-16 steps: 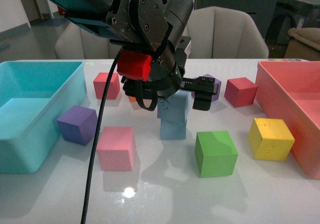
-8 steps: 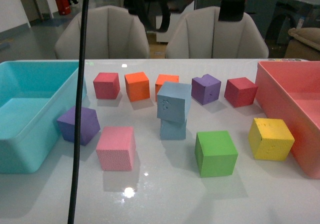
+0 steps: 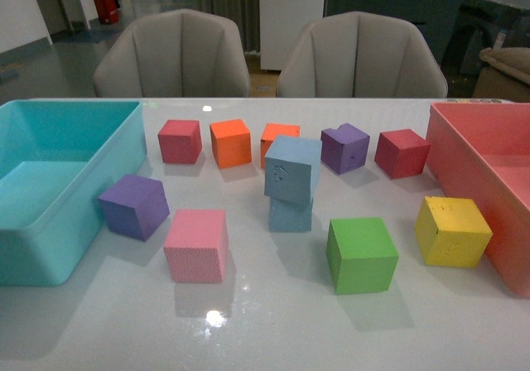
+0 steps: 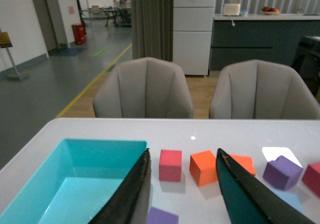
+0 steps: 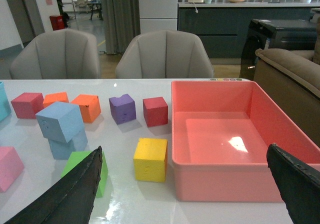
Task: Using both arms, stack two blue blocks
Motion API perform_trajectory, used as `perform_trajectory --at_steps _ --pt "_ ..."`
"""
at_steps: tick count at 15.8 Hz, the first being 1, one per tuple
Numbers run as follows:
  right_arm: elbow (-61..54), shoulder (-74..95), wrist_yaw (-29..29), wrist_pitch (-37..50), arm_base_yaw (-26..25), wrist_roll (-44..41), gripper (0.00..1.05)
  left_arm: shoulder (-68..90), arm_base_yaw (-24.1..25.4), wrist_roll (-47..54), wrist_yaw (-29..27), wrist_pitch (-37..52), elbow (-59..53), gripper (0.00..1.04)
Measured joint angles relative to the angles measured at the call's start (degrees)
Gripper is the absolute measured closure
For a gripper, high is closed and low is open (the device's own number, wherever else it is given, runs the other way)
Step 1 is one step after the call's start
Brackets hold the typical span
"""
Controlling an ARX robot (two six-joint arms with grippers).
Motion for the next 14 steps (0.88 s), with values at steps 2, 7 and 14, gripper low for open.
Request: perform_trajectory --at_steps 2,7,14 --pt "0.0 0.0 0.0 0.0 0.0 0.0 0.06 -6.1 4.1 0.0 6.4 1.2 -10.5 0.86" --pt "0.0 0.0 0.0 0.0 0.0 0.0 0.06 -18.9 14.4 -0.2 16.3 1.5 -23.8 1.03" --pt "0.0 0.0 0.0 0.0 0.0 0.0 0.06 -31.8 24.3 -0.2 27.0 -4.3 -30.9 1.03"
